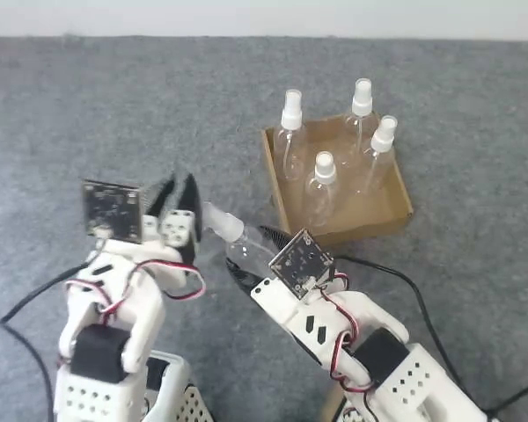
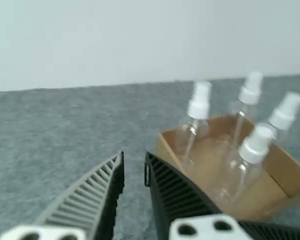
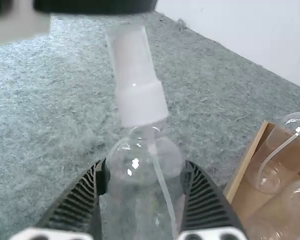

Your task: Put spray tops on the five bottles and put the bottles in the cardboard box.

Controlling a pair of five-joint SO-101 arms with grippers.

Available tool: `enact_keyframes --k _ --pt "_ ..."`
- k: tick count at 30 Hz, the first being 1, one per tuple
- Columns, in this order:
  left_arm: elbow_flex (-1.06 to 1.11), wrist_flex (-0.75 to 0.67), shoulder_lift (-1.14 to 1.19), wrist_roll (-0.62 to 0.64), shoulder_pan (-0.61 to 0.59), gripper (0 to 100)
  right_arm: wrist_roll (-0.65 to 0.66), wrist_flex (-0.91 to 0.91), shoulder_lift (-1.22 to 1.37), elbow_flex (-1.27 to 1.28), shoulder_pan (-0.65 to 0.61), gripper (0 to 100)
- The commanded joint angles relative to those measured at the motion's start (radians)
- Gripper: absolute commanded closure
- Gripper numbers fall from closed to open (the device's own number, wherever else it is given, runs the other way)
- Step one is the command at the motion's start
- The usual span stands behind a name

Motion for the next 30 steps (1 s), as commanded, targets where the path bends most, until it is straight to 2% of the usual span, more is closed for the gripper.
enact_keyframes --k 1,8,13,18,21,25,30 --pt "0.016 -0.063 0.000 -0.008 0.055 95 0.009 -0.007 0.007 -0.037 0.010 99.2" --pt "0.033 -0.084 -0.003 -0.008 0.063 95 0.009 -0.005 0.007 -0.032 0.008 99.2" --pt "-0.018 -0.080 -0.009 -0.002 0.026 93 0.009 -0.005 0.007 -0.038 0.016 99.2" --pt "-0.084 -0.023 -0.011 0.015 -0.100 81 0.003 -0.002 0.007 -0.112 0.171 99.2" --pt "-0.076 -0.017 -0.011 0.058 -0.138 78 0.002 -0.002 0.018 -0.190 0.265 99.2" --pt "-0.021 -0.020 -0.011 0.006 -0.021 79 0.002 0.028 0.042 -0.319 0.331 99.2" --pt "0.002 0.002 -0.011 -0.021 0.129 79 0.002 0.104 0.214 -0.549 0.344 99.2"
